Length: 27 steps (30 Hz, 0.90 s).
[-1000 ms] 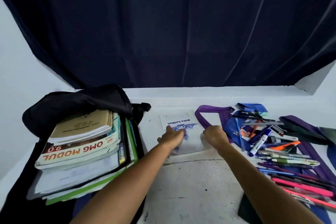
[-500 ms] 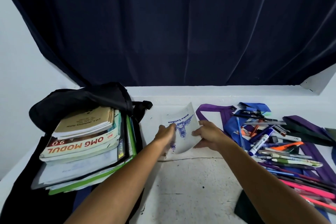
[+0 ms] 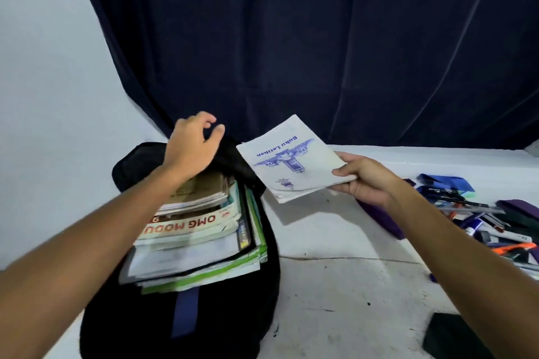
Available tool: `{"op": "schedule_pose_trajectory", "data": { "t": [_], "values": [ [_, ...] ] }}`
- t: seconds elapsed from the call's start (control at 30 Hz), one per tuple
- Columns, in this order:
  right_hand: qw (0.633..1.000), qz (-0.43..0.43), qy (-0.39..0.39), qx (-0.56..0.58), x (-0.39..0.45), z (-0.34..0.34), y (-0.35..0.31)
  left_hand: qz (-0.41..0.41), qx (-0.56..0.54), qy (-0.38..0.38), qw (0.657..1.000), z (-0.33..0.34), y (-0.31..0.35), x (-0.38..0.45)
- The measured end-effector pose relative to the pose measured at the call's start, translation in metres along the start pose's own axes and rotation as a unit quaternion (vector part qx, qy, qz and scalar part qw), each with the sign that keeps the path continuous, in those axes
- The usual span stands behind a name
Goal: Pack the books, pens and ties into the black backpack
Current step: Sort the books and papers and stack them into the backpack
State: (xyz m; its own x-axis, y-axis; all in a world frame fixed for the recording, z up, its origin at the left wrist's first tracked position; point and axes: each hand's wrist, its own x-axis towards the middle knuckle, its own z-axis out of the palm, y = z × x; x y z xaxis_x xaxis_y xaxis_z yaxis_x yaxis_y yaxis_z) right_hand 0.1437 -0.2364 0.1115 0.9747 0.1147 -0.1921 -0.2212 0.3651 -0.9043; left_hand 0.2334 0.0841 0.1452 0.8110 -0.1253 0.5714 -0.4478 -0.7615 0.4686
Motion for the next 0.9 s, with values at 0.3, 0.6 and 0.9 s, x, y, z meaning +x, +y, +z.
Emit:
{"op": "schedule_pose_trajectory", "data": {
  "t": [0.3, 0.6, 0.9],
  "values": [
    [0.981, 0.114, -0.143, -0.056, 0.031, 0.067, 0.038, 0.061, 0.211, -0.158, 0.963, -0.041, -0.102, -0.011],
    [0.987, 0.134, -0.080, 0.026, 0.041, 0.120, 0.079, 0.080, 0.188, -0.169, 0.964, -0.032, -0.119, 0.019],
    [0.987, 0.110, 0.044, 0.108, 0.055, 0.175, 0.090, 0.160, 0.177, -0.155, 0.959, -0.040, -0.112, 0.055]
  ]
}}
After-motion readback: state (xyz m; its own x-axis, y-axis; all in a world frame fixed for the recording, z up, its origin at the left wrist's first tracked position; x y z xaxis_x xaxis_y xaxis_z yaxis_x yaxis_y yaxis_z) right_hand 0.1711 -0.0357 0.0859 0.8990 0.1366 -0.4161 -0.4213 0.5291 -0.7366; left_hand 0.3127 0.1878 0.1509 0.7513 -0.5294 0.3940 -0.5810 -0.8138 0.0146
